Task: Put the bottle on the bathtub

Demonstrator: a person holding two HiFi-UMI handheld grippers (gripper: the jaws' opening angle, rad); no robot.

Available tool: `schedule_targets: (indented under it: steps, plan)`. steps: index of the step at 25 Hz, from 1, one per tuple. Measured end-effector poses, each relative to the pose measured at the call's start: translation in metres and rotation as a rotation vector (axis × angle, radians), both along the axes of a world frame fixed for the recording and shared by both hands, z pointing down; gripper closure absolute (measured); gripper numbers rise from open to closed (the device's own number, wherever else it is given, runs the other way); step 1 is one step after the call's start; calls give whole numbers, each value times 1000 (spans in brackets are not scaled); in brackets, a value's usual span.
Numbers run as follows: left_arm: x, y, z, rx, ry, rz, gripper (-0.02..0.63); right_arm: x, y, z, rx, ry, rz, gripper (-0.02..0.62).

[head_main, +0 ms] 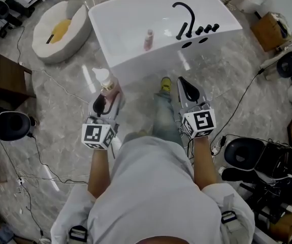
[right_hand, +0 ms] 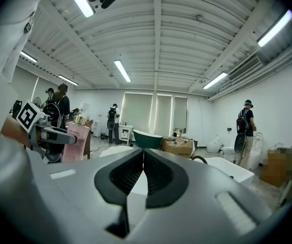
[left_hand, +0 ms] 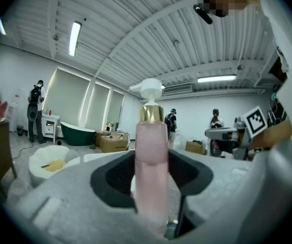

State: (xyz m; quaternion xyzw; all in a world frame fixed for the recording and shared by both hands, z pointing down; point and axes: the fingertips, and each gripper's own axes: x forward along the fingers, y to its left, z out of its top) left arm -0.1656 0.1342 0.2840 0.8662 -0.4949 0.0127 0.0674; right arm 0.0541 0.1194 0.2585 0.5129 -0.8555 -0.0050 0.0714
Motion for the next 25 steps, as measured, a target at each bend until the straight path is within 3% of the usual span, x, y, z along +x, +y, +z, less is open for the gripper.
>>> schedule_targets:
  steps: [12, 25]
  plan:
    - [-6, -85, -16, 47, -26, -35, 407, -11, -96, -5, 21, -26, -52, 592]
    - [19, -260, 2, -15, -58, -42, 405, 19, -290, 25, -66, -39, -72, 592]
